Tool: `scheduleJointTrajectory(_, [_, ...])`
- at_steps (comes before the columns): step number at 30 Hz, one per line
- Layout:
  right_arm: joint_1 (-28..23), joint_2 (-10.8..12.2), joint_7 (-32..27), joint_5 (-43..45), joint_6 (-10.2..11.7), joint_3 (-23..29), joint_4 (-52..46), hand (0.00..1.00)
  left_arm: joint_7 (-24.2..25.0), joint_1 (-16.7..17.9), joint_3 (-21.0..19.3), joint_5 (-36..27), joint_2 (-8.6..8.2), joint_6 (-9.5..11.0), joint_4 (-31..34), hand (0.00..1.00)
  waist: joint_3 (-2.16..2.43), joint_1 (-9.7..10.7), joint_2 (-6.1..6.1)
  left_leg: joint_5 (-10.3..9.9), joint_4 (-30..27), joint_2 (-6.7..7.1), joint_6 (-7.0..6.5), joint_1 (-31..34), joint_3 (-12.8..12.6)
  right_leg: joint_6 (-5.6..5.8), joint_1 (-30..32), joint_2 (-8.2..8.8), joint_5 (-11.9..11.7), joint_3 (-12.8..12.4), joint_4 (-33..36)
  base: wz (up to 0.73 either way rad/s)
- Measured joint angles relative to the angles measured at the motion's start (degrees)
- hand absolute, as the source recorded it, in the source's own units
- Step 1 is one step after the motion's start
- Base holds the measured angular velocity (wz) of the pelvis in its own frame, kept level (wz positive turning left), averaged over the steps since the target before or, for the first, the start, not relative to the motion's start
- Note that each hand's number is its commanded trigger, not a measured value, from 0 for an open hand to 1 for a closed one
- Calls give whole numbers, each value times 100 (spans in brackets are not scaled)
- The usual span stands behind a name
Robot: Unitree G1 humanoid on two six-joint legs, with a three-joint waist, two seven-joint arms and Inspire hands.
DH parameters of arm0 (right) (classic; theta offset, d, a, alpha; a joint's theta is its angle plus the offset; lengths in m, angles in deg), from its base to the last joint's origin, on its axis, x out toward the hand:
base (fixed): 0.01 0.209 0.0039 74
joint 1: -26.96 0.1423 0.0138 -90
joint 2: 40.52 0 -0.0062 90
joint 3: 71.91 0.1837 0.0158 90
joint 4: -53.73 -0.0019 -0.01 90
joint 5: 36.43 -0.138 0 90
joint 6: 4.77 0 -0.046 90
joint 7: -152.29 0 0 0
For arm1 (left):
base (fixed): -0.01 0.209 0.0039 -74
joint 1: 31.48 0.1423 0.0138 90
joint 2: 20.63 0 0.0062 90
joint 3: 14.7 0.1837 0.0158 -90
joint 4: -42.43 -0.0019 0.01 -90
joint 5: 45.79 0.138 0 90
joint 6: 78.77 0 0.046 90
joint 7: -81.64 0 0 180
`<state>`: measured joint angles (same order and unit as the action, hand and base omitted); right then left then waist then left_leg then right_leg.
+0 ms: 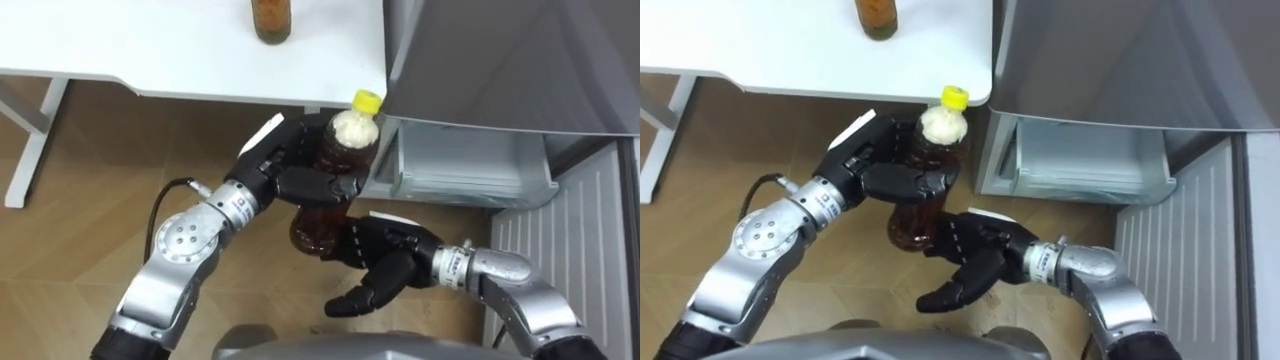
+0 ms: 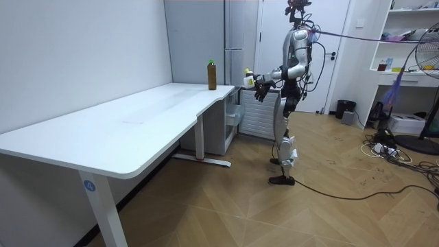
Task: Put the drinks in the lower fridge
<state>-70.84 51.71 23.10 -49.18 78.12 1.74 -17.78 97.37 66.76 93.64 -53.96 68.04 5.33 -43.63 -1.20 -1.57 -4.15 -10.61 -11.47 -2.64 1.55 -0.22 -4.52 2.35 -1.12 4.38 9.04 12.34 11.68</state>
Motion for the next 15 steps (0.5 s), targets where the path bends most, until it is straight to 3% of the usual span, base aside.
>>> scheduleJointTrajectory(7, [-4,-9,-153,-585,1,-209,173,0,-53,0,251,6,1,11,-181,100,19,21,-11,0,-42,4,0,66,67,0,11,3,0,48,-1,4])
scheduleJointTrajectory(15, [-4,-16,-277,-1176,8,-269,177,0,-45,0,420,-4,-17,409,-441,100,36,47,135,1,-74,8,-1,47,50,-4,-39,6,-3,31,6,0])
